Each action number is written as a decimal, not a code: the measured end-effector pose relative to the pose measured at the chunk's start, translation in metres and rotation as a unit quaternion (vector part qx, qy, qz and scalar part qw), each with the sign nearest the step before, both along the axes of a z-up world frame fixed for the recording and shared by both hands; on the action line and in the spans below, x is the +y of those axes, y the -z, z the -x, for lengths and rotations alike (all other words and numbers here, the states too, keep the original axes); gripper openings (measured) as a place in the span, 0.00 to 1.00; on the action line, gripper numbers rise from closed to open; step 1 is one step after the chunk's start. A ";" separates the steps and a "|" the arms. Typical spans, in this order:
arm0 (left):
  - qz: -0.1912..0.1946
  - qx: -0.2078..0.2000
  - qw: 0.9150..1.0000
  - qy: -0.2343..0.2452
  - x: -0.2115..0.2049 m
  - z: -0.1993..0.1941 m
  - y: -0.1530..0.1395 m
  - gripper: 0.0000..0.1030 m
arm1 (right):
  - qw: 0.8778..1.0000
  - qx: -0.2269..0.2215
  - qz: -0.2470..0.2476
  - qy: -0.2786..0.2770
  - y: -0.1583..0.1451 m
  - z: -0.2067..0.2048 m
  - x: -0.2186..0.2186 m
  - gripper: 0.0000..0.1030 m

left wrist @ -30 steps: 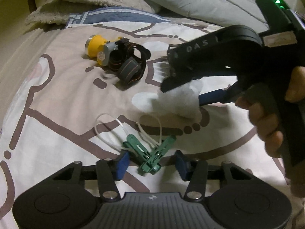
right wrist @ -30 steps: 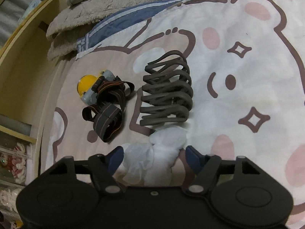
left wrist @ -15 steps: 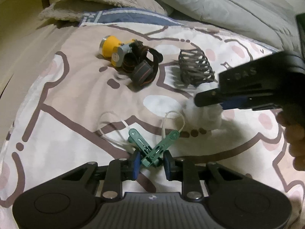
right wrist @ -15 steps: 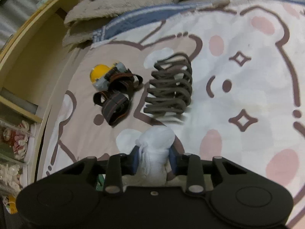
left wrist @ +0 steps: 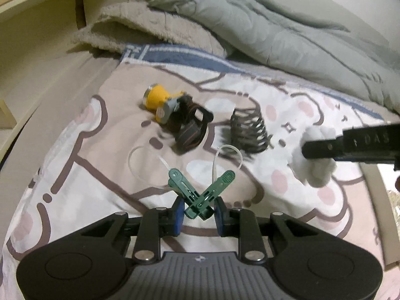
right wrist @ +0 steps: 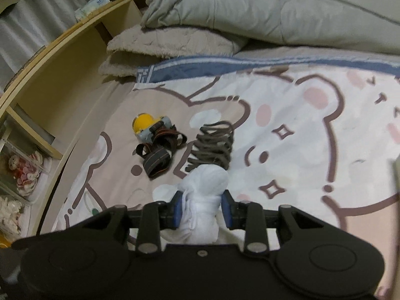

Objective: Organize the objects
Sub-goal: 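Grasp the green clothespins with the left tool while the right tool grasps the white cloth bundle, then carry the clothespins and cloth bundle toward the white tray with both tools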

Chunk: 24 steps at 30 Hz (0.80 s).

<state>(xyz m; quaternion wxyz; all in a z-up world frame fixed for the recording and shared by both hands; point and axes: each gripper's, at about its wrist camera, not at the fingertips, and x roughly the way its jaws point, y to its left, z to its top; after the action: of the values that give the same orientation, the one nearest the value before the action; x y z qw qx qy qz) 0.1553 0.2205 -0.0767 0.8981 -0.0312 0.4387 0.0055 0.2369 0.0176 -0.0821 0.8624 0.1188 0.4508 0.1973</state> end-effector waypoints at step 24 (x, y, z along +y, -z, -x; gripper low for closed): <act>-0.003 -0.064 0.998 0.009 -0.070 0.020 -0.054 0.26 | 0.988 -0.111 0.105 -0.021 -0.054 0.068 -0.080 0.32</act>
<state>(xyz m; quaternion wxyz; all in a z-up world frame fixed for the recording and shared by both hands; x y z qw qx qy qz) 0.1353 0.1503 -0.0223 0.9245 -0.0251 0.3804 -0.0037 0.1686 -0.0620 -0.0283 0.9104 -0.0050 0.3729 0.1790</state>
